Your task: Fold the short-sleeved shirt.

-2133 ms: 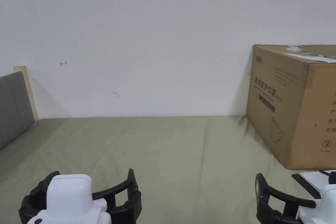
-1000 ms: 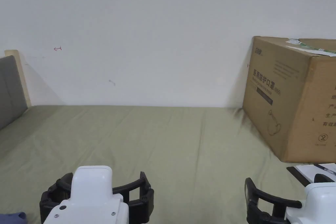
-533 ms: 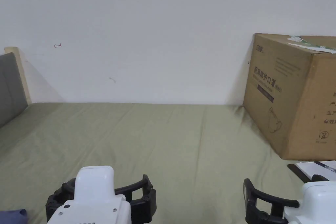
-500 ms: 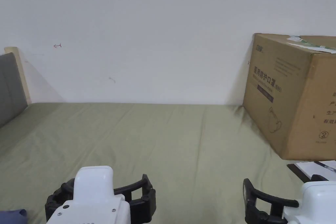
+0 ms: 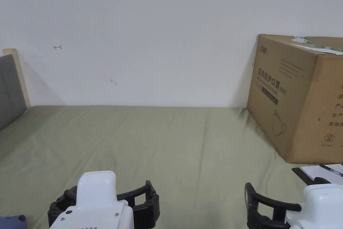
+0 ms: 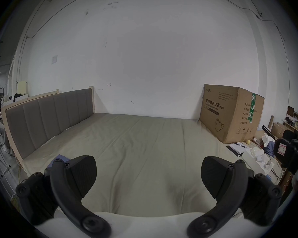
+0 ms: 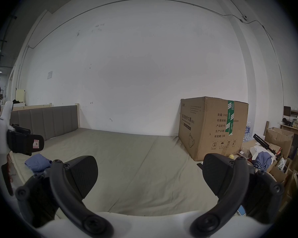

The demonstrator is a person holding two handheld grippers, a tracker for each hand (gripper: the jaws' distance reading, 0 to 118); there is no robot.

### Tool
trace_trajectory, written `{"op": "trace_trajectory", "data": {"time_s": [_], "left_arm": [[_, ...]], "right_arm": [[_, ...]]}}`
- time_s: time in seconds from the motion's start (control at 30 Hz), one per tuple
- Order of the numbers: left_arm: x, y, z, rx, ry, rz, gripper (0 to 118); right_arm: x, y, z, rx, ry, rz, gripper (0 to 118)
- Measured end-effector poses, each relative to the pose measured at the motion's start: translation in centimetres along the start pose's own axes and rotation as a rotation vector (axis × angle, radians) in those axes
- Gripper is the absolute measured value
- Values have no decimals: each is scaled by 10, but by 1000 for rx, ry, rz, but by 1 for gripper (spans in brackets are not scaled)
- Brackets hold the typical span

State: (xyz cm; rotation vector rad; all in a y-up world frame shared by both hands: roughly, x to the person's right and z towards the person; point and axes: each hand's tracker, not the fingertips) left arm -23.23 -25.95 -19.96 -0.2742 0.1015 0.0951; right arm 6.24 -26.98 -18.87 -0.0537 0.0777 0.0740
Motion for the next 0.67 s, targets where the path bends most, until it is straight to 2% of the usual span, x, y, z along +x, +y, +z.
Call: {"op": "trace_trajectory", "data": {"time_s": [0.67], "left_arm": [[6,0,4,28,21,-30,117]], "right_arm": [[1,-5,-2,-17,-5,-16,118]]}}
